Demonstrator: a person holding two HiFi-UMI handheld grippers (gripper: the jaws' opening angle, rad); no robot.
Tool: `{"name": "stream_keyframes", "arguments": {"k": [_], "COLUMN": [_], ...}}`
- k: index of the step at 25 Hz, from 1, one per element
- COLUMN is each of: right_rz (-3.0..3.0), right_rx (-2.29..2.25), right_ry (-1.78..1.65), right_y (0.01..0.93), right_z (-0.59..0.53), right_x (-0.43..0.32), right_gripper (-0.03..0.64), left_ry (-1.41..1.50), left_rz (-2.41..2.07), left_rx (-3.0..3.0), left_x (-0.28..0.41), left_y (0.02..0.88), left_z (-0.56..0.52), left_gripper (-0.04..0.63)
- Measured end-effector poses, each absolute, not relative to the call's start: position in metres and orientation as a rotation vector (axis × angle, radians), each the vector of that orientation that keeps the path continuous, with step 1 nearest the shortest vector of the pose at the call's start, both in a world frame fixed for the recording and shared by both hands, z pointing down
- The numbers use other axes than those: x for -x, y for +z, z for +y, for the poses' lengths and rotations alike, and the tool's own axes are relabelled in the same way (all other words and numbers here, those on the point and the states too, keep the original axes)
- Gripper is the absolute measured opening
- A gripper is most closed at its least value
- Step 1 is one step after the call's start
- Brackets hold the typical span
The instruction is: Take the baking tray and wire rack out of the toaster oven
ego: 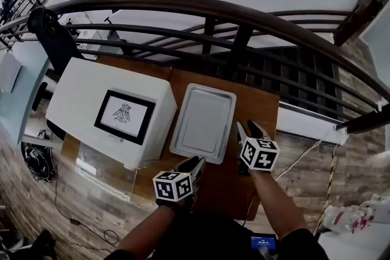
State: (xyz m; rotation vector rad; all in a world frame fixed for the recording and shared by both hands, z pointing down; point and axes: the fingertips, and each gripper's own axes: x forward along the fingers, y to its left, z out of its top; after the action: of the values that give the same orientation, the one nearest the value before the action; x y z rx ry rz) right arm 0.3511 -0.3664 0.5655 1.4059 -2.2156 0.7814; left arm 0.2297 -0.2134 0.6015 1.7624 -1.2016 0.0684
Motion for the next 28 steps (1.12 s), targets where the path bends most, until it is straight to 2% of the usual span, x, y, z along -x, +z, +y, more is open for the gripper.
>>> {"name": "stream_keyframes", "arguments": {"k": [4,6,9,18,28], "right_rz": [-2.278,-2.319,-2.395,-2.596,-2.765], "right_rx": [-1.462,-1.489,-1.518,-1.6,-1.449], "right_ry": [0.764,0.74,0.689,0.592,0.492], "right_y": [0.536,0.52,0.497,0.444,0.416], "right_z": [-0.35,-0.34,-0.326,-0.289,-0.271], "right_x": [-0.38,-0.395,-0.417,-0.459,-0.416], "right_gripper": [0.133,0.076,0.045,0.02,0.014], "left_ry": [0.101,0.104,0.098,0.038,-0.14], "left_rz": [-1.291,-1.334,-1.39,-1.596,-1.765], "left_rx": [-1.905,-1.967,-2.076,-2.307,-2.313], "left_x": [-0.229,-0.23,-0.236,-0.236,-0.202], "left_y": [0.578,0.563,0.531,0.447,0.395], "left_z": [-0.236,-0.245,-0.256,-0.247,-0.203], "left_gripper": [0.097,0.078,0.041,0.018,0.018]}}
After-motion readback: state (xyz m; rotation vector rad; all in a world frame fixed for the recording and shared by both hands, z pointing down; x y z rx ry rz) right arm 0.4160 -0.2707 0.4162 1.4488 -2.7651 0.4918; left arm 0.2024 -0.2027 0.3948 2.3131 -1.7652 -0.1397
